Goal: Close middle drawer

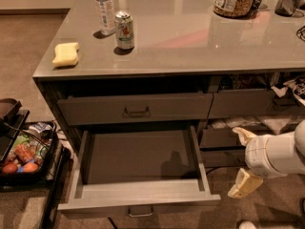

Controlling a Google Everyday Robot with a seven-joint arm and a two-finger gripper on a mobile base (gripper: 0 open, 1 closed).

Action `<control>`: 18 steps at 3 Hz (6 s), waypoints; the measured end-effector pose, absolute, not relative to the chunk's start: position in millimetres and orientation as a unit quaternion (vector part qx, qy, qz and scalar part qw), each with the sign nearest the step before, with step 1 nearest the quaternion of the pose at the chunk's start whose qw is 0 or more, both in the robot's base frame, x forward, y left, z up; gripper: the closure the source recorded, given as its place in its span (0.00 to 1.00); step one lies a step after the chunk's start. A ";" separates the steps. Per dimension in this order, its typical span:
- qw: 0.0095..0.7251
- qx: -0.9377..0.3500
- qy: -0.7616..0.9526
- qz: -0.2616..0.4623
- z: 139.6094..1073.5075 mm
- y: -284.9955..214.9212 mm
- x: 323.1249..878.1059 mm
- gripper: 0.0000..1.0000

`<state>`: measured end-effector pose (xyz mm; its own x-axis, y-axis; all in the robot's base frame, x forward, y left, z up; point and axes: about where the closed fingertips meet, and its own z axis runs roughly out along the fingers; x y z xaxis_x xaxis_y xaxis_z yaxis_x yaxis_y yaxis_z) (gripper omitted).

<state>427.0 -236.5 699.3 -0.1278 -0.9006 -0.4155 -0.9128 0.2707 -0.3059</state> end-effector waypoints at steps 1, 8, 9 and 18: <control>0.267 -0.606 0.749 0.010 700.3 -235.9 427.1 0.00; 0.193 -0.680 0.678 0.202 472.2 -229.2 354.1 0.00; 0.193 -0.680 0.678 0.202 472.2 -229.2 354.1 0.00; 0.288 -0.702 0.626 0.180 416.0 -217.0 374.8 1.00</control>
Offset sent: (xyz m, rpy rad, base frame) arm -0.0229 -0.0087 -0.0270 -0.1826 0.1106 0.5218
